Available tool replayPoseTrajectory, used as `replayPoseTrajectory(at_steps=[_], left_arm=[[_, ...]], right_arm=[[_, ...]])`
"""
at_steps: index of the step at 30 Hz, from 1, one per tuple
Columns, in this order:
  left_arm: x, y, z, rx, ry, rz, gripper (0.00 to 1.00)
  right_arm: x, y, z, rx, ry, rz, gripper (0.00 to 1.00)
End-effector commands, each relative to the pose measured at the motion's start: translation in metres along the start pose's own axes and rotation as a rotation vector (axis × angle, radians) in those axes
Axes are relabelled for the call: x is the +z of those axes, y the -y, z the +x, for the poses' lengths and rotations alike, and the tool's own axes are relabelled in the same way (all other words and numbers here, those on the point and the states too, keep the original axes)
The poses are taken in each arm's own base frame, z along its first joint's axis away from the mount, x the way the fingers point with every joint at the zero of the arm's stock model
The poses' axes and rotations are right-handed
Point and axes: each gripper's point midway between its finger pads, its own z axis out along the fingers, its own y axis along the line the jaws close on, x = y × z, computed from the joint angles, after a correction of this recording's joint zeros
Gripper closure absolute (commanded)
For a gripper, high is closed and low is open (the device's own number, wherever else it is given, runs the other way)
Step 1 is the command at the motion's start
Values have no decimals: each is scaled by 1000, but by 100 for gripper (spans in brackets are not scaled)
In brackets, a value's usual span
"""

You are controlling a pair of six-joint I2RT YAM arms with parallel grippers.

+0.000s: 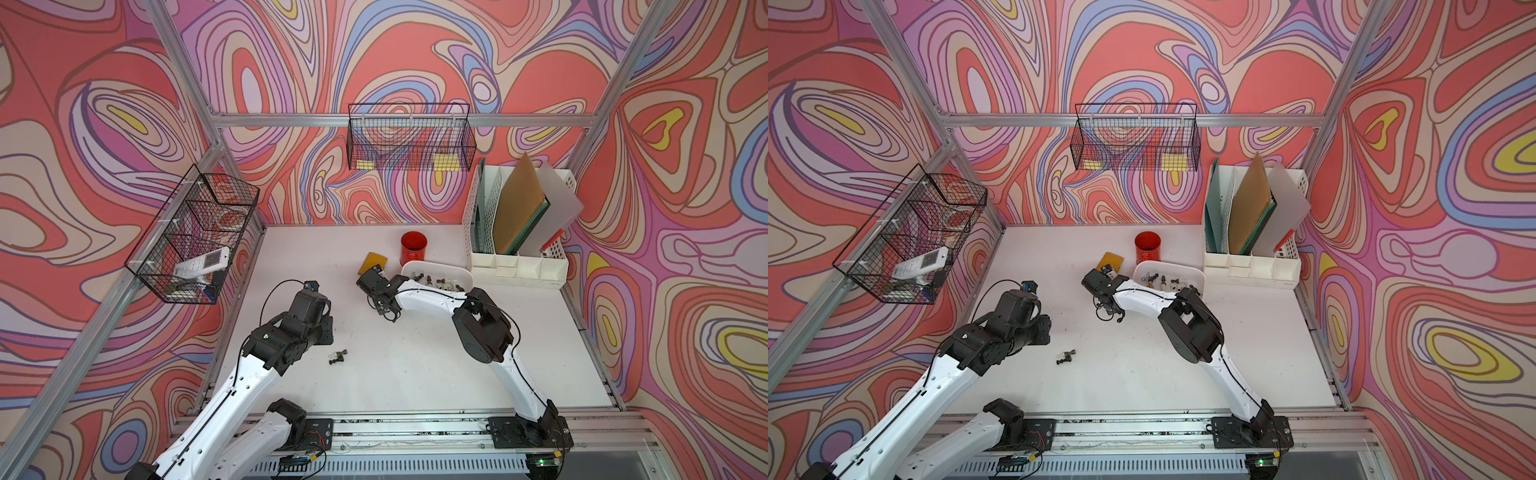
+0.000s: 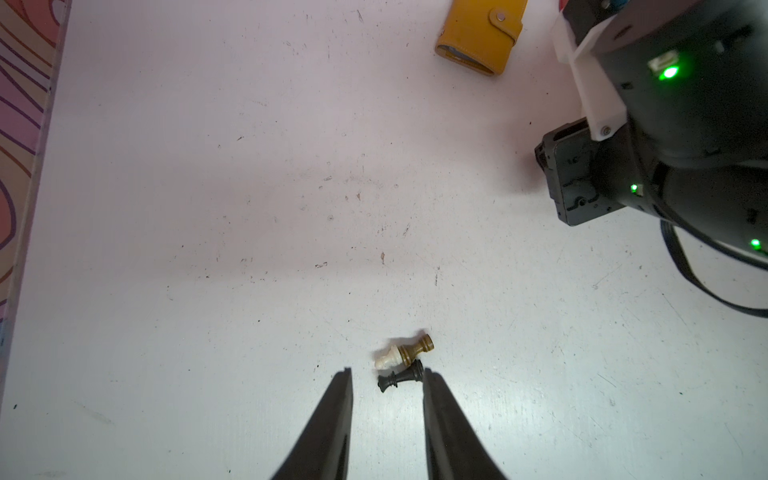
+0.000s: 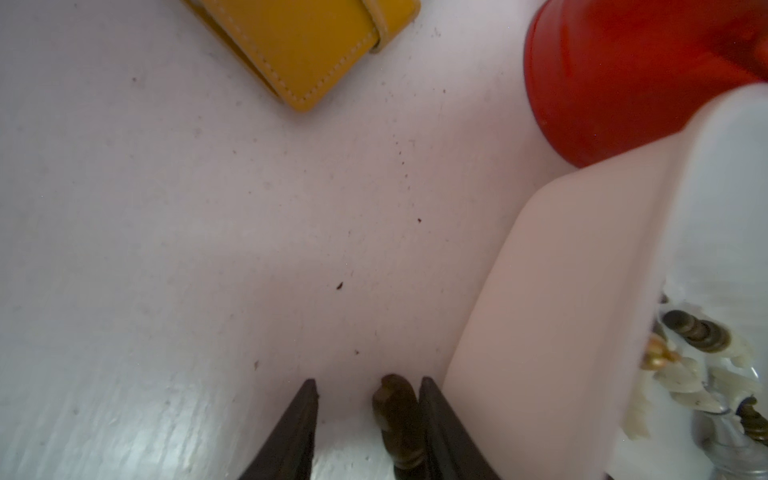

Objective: Put the chess pieces into the storage box
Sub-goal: Pick up the chess piece at the center of the board.

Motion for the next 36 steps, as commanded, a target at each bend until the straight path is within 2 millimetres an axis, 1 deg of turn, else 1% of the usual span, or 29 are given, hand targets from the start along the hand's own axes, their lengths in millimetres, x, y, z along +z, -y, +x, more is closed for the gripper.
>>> replayPoseTrajectory(at_steps=[1, 3, 8, 12, 15, 19, 24, 26, 28, 32, 36], left_arm=[[2, -1, -2, 4, 14, 0, 66], [2, 0, -3, 6, 15, 1, 66], [2, 0, -2, 6, 12, 1, 66], [2, -1, -2, 4, 14, 0, 66], [2, -1, -2, 4, 16, -2, 66], [2, -1, -2, 5, 16, -3, 66], [4, 0, -2, 5, 11, 1, 66], [4, 1, -2, 7, 8, 4, 66], [4, 1, -2, 6, 8, 4, 66], [4, 1, -2, 6, 8, 7, 66], [4, 1, -2, 6, 8, 8, 66]], right_arm=[[4, 6, 19, -2, -48, 26, 57], [6, 3, 24, 3, -62, 8, 57], [1, -6, 30, 29, -78, -62, 58], [3, -11, 38, 29, -111, -96, 59], [-2, -16, 39, 44, -122, -135, 60], [-15, -11, 34, 54, -102, -143, 60], [-37, -3, 21, 60, -61, -162, 61], [-47, 2, 16, 68, -34, -152, 61], [-52, 10, 13, 75, -11, -128, 61], [-52, 20, 15, 79, 6, -84, 61], [-42, 20, 21, 81, 4, -66, 62]])
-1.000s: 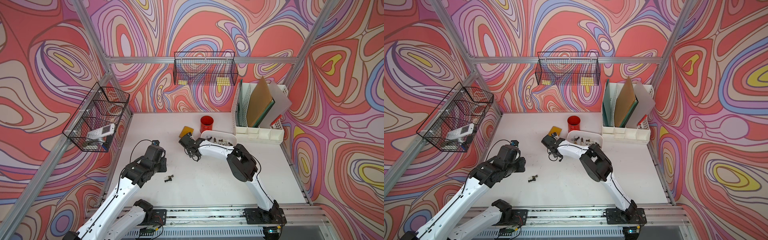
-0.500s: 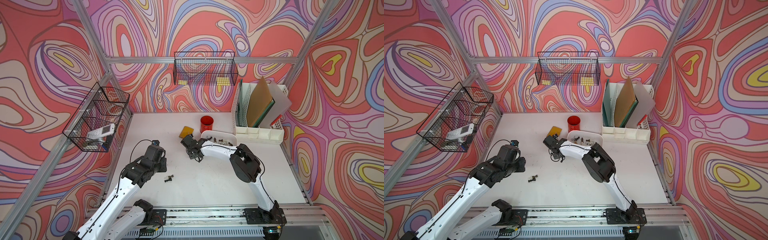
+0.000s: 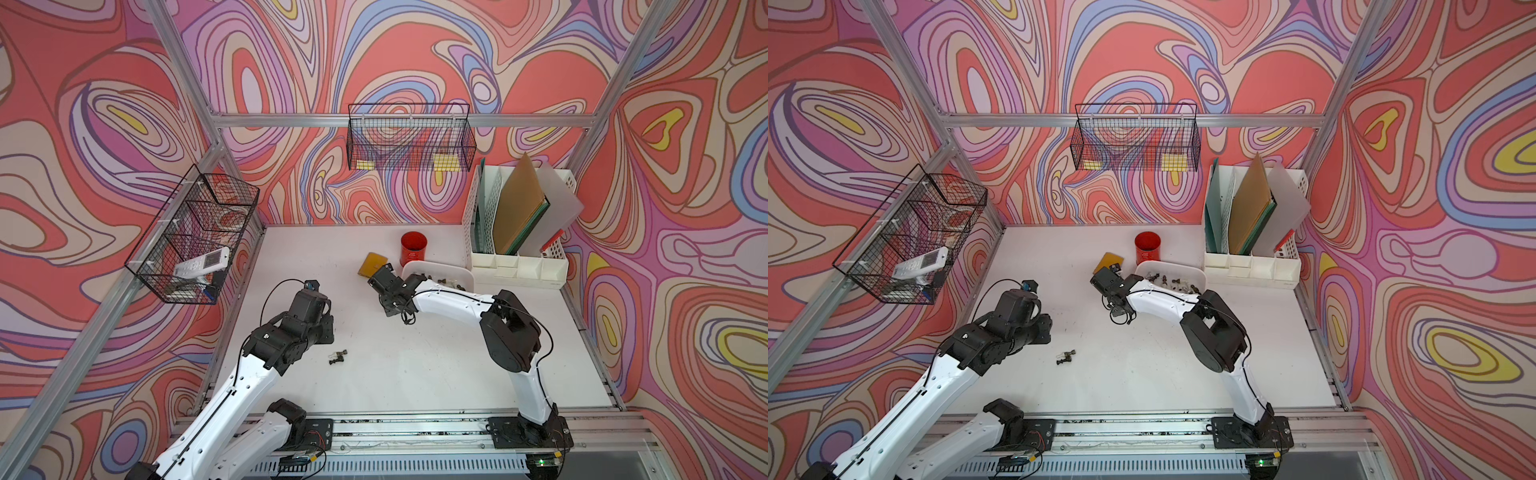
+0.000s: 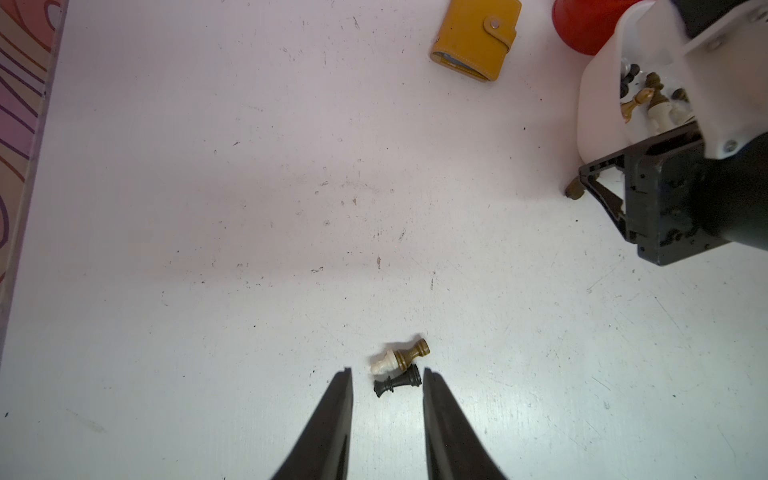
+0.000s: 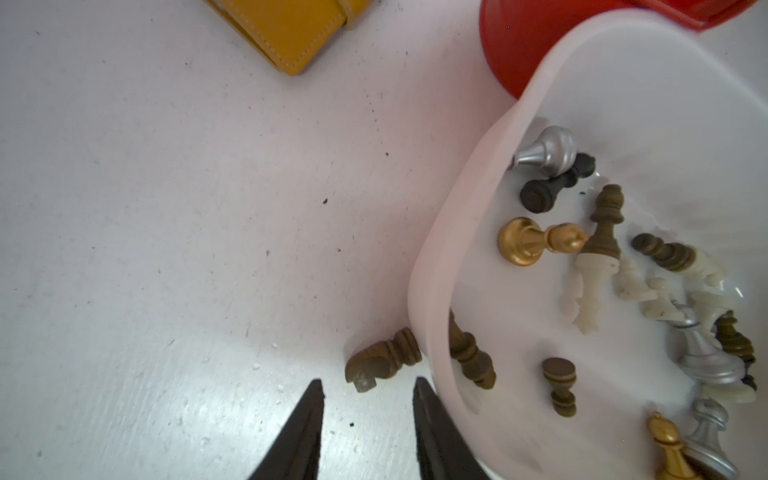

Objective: Put the chess pieces into the storage box
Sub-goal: Pick up the chess piece at the center of the board.

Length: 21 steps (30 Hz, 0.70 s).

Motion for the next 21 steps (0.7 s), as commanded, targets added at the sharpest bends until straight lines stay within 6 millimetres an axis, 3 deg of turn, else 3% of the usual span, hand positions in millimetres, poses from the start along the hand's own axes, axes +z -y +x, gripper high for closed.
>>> replayPoseTrajectory(at_steps=[1, 21], left_arm=[[3, 0, 0, 9, 2, 1, 66], [3, 2, 2, 7, 0, 17, 67]], right_arm=[[8, 5, 5, 6, 7, 42, 61], [39, 10, 21, 23, -9, 94, 56]])
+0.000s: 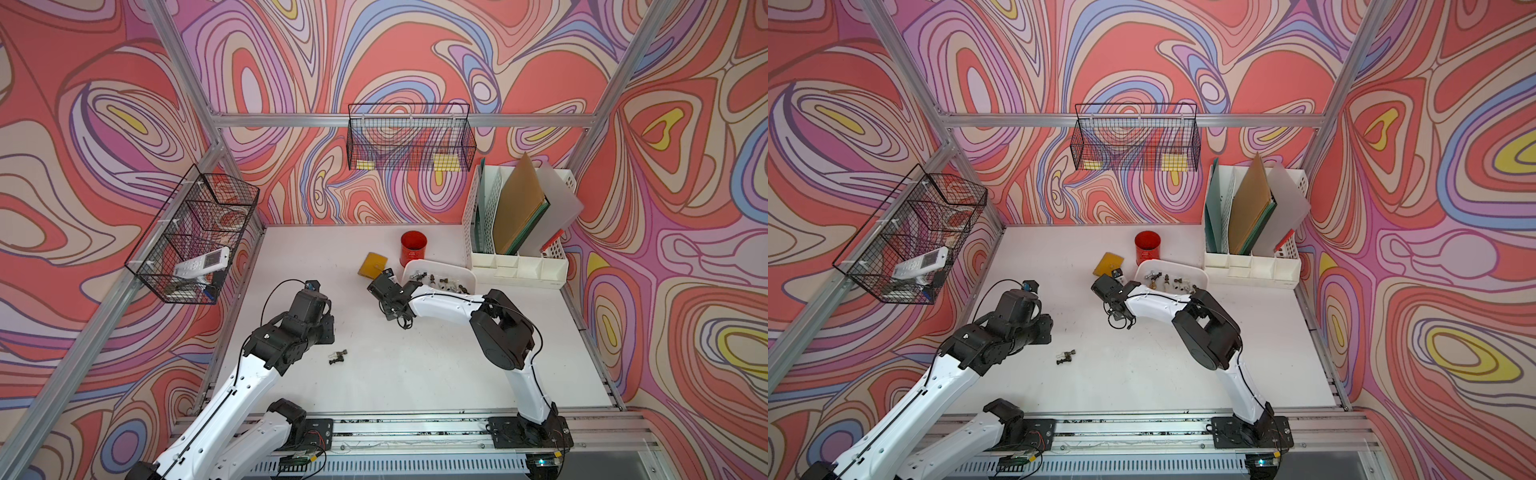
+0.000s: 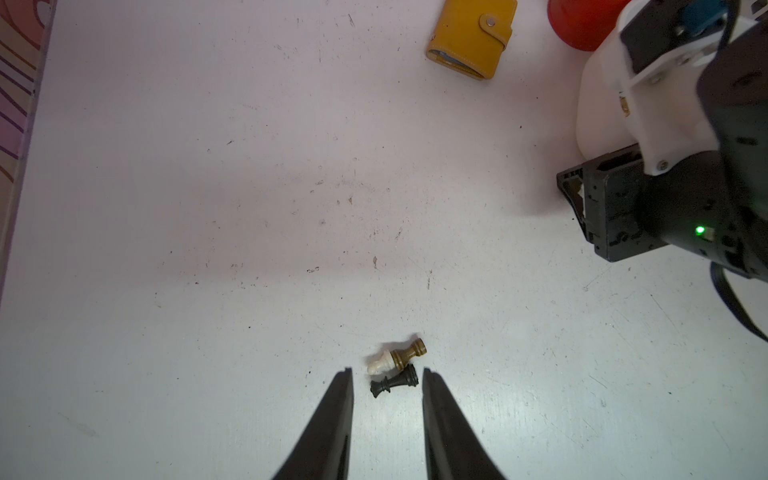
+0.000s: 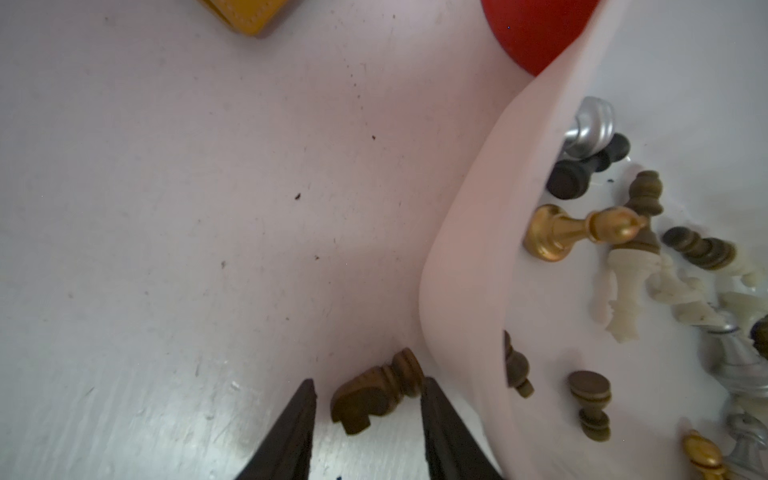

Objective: Put the chess pieces into the storage box
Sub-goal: Pick up the chess piece at the center of the board.

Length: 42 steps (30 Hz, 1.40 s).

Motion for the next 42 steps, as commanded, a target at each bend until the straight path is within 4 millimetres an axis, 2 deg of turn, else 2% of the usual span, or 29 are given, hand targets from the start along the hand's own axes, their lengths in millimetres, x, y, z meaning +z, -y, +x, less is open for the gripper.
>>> replayPoseTrajectory(at_steps=[1, 8, 19, 28, 34, 38, 42], left_arm=[[2, 0, 1, 6, 3, 6, 67], [2, 0, 0, 7, 5, 7, 67], [1, 0, 0, 9, 5, 8, 67], [0, -1, 0, 5, 14, 6, 67], [-1, 2, 0, 0, -1, 21, 67], [-2, 6, 3, 1, -38, 32, 66], [-2, 13, 7, 17, -100, 62, 66]], right_arm=[[12, 7, 8, 22, -15, 33, 56], [20, 5, 15, 32, -37, 13, 55], [29, 5, 13, 65, -27, -9, 56], [27, -4, 30, 82, -76, -79, 69], [22, -9, 31, 92, -87, -122, 79], [12, -12, 26, 94, -71, -163, 89], [-14, -16, 6, 98, -13, -232, 95]])
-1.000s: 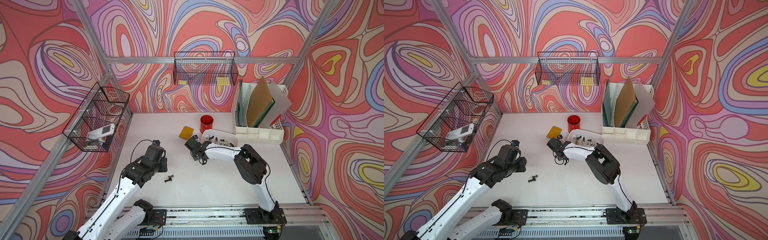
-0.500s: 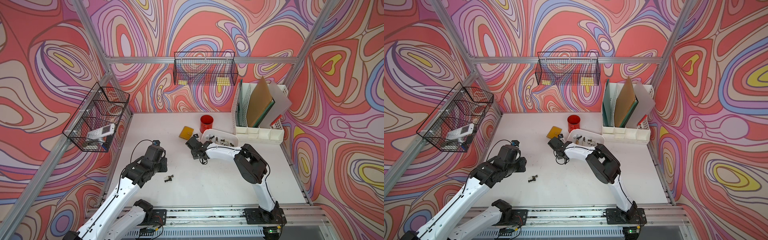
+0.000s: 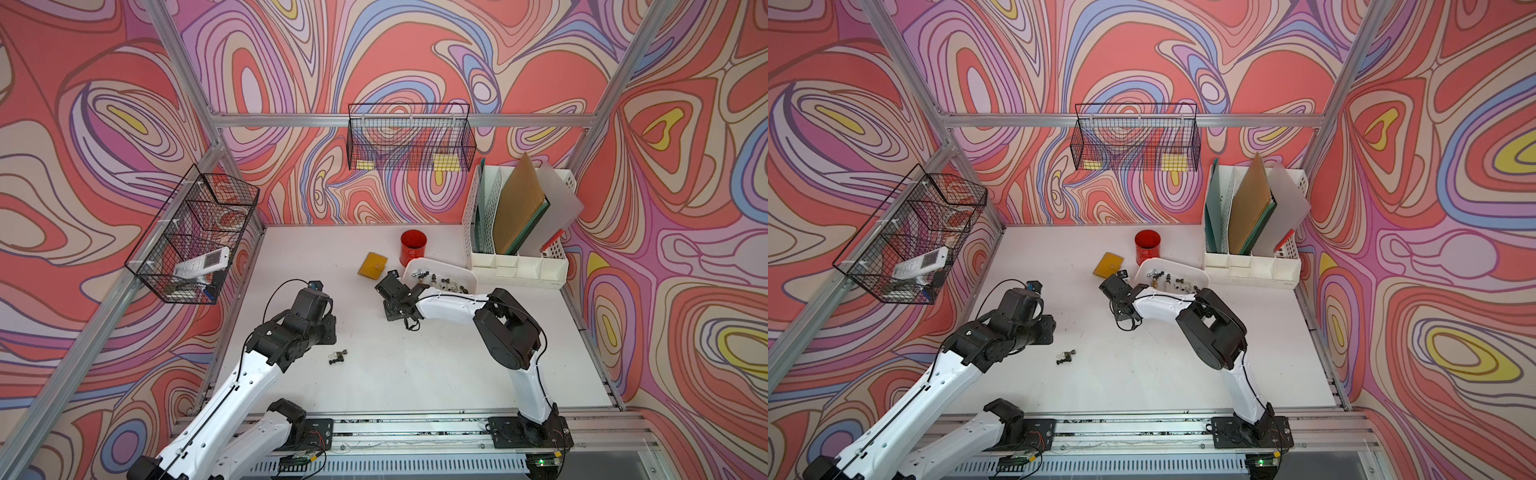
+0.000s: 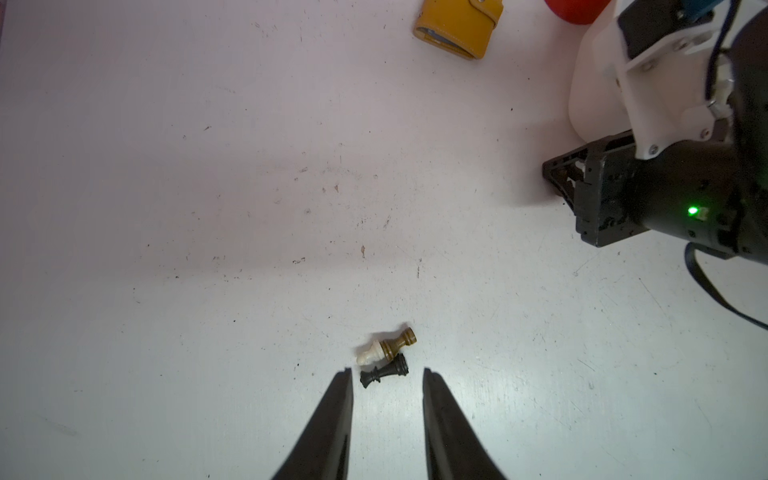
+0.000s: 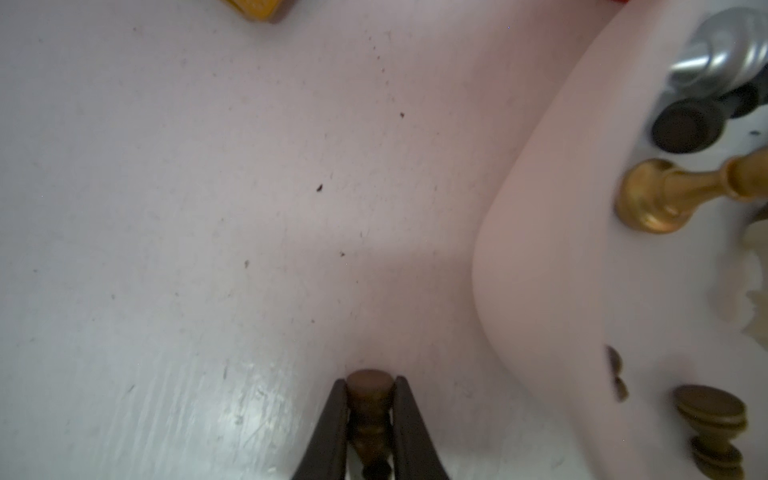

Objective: Put the chess pieces into the storage box
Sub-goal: Pick up the chess piece at the center of the board, then place the chess piece in the storage box.

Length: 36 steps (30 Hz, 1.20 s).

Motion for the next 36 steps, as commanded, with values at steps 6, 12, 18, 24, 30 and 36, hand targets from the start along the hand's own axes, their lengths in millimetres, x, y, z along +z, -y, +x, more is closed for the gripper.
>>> replayPoseTrajectory(at_steps=[6, 12, 18, 24, 30, 36], left_arm=[[1, 14, 13, 26, -148, 54, 65], [17, 20, 18, -23, -187, 68, 64], [37, 19, 30, -74, -258, 40, 64], [49, 17, 51, -158, -352, 5, 63], [48, 13, 62, -227, -370, -9, 62], [50, 12, 74, -320, -353, 8, 65]], right_arm=[[-81, 8, -48, 29, 140, -131, 96], [-88, 89, -68, 131, 176, -59, 93], [-61, 148, -73, 165, 159, 52, 91], [-64, 157, -83, 149, 168, 81, 69], [-119, 123, -98, 64, 279, 36, 63], [-135, -23, -57, -219, 312, -430, 66]])
